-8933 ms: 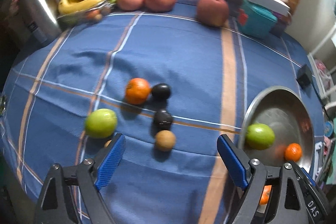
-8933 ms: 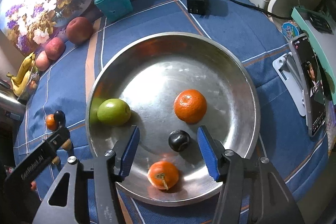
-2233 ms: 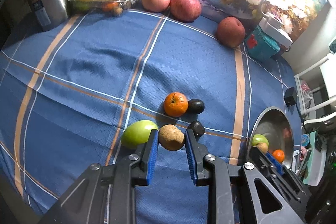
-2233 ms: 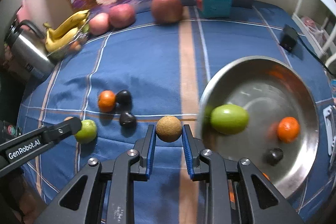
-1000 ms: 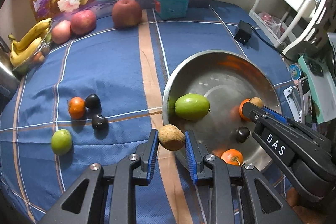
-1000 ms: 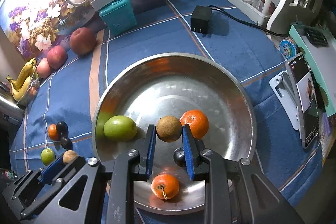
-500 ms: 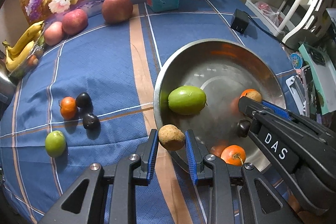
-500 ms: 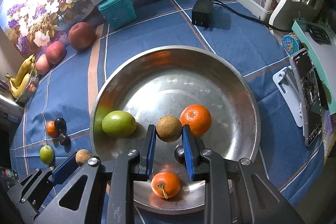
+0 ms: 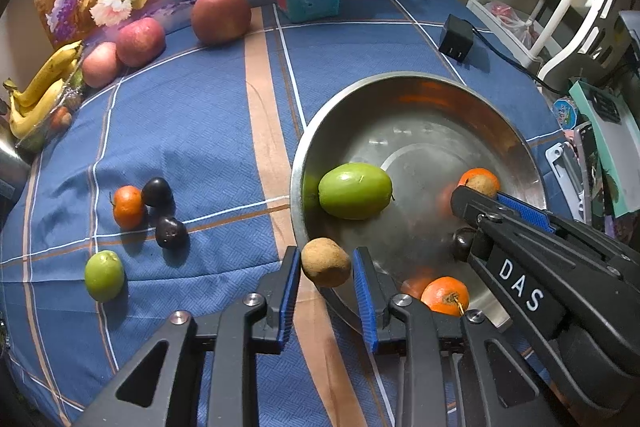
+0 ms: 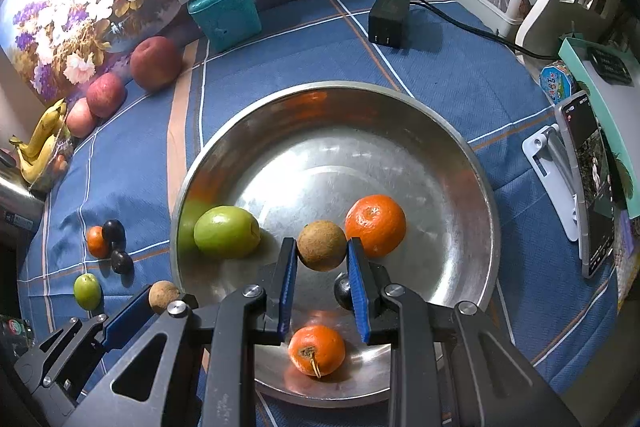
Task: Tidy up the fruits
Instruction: 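Open the left tool to drop the kiwi while the right tool releases its fruit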
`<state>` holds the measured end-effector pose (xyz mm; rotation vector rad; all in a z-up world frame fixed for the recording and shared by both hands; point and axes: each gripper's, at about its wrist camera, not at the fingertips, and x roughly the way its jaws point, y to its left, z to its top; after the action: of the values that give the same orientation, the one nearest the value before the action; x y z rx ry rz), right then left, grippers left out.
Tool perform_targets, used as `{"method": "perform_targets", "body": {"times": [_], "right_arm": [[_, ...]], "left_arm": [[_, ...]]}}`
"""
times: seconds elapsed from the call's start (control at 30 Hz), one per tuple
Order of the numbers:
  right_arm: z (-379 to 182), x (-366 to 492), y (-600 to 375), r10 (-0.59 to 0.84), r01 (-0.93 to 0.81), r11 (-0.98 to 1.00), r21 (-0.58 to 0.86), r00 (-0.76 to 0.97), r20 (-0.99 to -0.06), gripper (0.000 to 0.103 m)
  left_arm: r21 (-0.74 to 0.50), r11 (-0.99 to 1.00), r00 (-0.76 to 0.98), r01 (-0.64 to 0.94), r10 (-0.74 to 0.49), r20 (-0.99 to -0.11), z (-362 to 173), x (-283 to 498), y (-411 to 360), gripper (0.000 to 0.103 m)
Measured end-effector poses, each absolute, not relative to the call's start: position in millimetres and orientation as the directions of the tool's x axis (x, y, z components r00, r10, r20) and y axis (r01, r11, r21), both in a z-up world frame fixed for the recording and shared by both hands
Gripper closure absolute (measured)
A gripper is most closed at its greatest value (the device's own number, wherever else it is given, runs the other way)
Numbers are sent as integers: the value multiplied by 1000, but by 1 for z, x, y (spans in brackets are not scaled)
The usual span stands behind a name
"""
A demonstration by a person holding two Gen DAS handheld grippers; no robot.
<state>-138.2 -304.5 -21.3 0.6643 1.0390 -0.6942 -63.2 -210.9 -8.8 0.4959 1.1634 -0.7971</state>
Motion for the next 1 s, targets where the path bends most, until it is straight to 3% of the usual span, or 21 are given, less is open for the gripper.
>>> {"method": "perform_targets", "body": {"times": [0.07,0.1,0.37,0.7,1.0], "right_arm": [[-21,-138,-304,-193,777,609,160,341,-920,76],[-21,-139,-304,-194,779,607,160,340,-920,76],[-21,-139,-305,-197,786,597,164,341,-919,74],[-18,-140,-306,-216,790,593,153,340,-915,50],[-18,-140,-305,-224,795,589,146,334,-916,48]], "left_arm": [[-50,635,179,771,-291,-940,-9,-63,-211,53],[-51,634,178,772,-293,-939,-9,-63,-211,51],[-50,639,178,767,-287,-941,-9,-61,-209,45],[0,679,220,735,-237,-946,-13,-50,-203,31],[9,776,250,630,-192,-949,-18,-24,-182,26]]}}
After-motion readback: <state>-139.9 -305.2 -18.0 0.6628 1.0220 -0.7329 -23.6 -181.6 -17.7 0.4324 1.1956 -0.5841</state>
